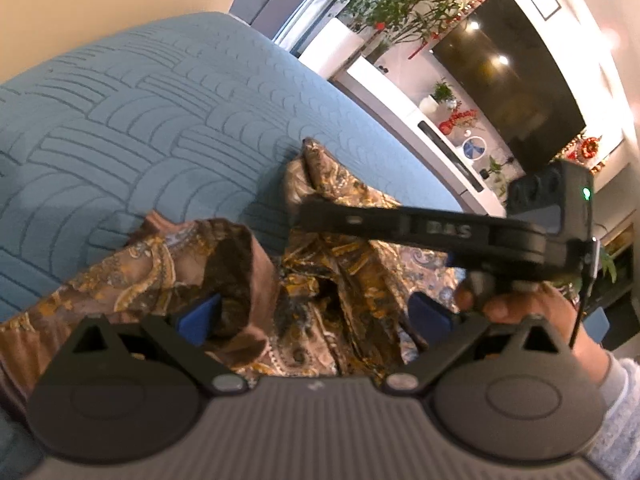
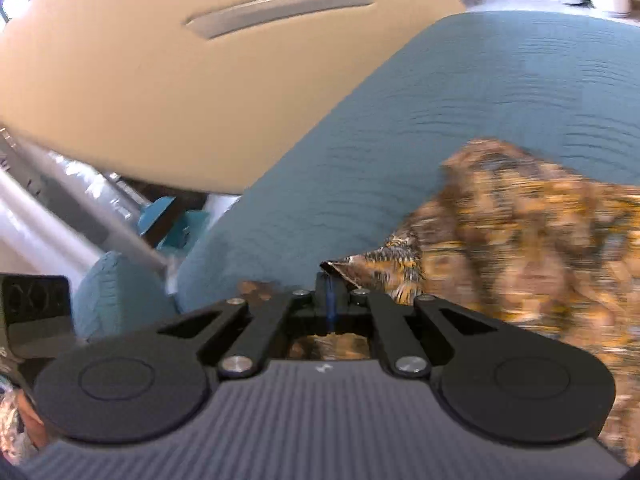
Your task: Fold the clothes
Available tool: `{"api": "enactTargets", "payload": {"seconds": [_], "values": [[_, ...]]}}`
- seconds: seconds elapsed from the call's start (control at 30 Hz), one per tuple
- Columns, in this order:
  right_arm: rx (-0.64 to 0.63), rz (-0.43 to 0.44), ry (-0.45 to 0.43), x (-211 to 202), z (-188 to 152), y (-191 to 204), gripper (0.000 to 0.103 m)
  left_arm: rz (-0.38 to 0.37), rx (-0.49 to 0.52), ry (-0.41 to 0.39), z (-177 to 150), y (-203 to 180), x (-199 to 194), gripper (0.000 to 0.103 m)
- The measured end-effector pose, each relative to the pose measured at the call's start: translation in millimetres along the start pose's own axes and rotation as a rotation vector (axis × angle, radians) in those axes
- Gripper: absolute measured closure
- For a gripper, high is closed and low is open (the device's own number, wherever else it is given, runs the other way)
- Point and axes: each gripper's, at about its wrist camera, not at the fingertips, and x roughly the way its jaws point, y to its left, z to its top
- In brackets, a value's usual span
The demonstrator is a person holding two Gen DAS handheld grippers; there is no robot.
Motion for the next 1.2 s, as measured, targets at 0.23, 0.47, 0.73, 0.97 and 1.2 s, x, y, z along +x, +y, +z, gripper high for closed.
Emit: {"api": "enactTargets", "payload": {"seconds": [0.23,0.47,0.73,0.97,1.2], "values": [[0.116,0.165,-0.012,-5,15,8,0.080,-0.023,0.011,0.013,-4,-1,4,0.002],[0.214,0.127,-0.119,-72,15,-37,0.014,-0.017,0.016,0.019,-2,-1,8,0.002],[0.185,0.193,0.009,-57,4,-18,0.014,-0.008,0.032,0.033,0,0,11,0.002],[0.192,0.398,-0.151,-86,22,-7,0.015,0.004,0.014,0.030,0,2,13,0.002],[0.285,-0.046,-0.105,-85,9,-54,0.013,0.019,0.038,0.041,-2,-2,16,0.002]]}}
